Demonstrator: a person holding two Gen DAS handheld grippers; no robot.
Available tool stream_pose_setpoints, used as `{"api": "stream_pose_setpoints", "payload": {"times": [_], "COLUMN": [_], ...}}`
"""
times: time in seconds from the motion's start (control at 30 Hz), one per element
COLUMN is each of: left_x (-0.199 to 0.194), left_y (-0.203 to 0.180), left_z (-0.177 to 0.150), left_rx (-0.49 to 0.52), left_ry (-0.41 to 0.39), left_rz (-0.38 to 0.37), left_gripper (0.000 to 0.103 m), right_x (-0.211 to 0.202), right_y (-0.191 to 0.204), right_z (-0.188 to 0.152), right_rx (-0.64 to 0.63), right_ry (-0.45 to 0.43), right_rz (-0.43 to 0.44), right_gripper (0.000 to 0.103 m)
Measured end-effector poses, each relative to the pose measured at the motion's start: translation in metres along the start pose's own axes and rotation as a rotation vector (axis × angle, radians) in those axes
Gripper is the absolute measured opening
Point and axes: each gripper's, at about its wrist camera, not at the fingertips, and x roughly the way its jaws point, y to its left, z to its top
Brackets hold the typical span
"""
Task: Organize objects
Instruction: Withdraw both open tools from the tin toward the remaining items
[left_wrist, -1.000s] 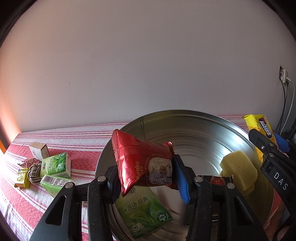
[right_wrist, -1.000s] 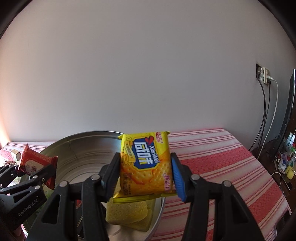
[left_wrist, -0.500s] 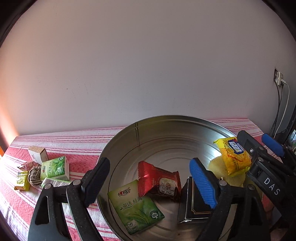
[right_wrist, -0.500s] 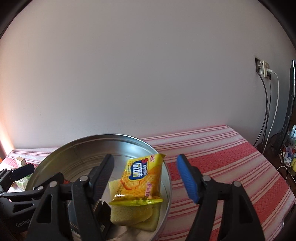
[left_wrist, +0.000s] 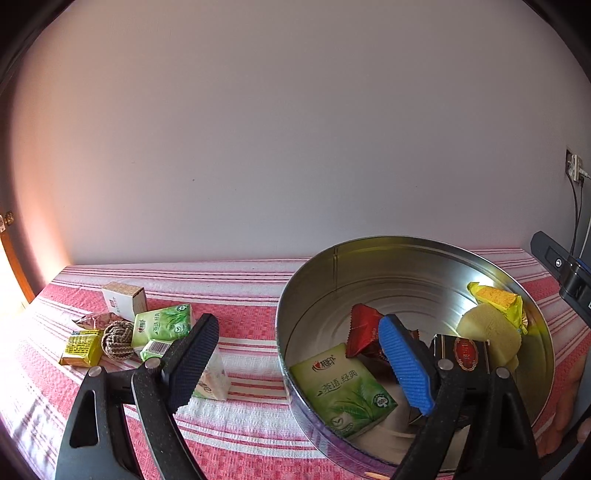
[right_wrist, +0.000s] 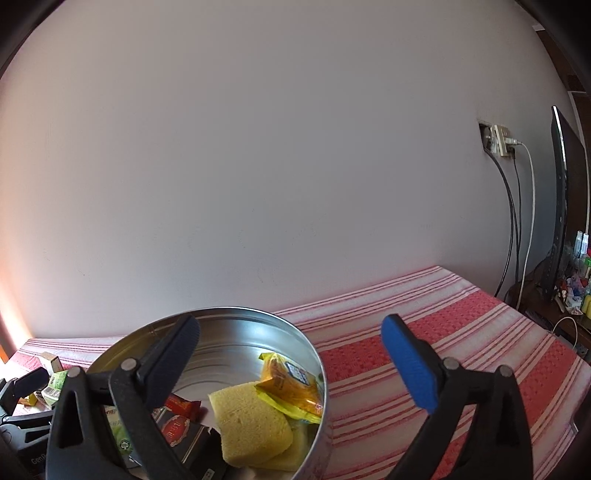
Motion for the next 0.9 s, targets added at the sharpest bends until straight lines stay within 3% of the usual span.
{"api": "stream_pose_setpoints", "payload": {"times": [0.43,0.6,0.9], "left_x": [-0.003,-0.009,-0.010], "left_y": [0.029,0.045,0.070], "left_z": [-0.015,-0.018,-0.024], "left_rx": [-0.001,-0.004,-0.045], "left_ry": [-0.041,-0.054,-0.024], "left_rz": [0.108,0.144,0.094], "left_gripper": [0.090,0.090,0.090], "right_x": [-0.018,-0.021,-0.040], "right_y": [0.000,-0.002,0.001], "right_z": [-0.008,-0.010,-0.017], "right_rx": [0.053,0.074,0.125], "right_ry": [-0.166,-0.169,-0.167], "right_rz": [-0.109,-0.152,-0.220], "right_gripper": [0.101,0.101,0.101]}}
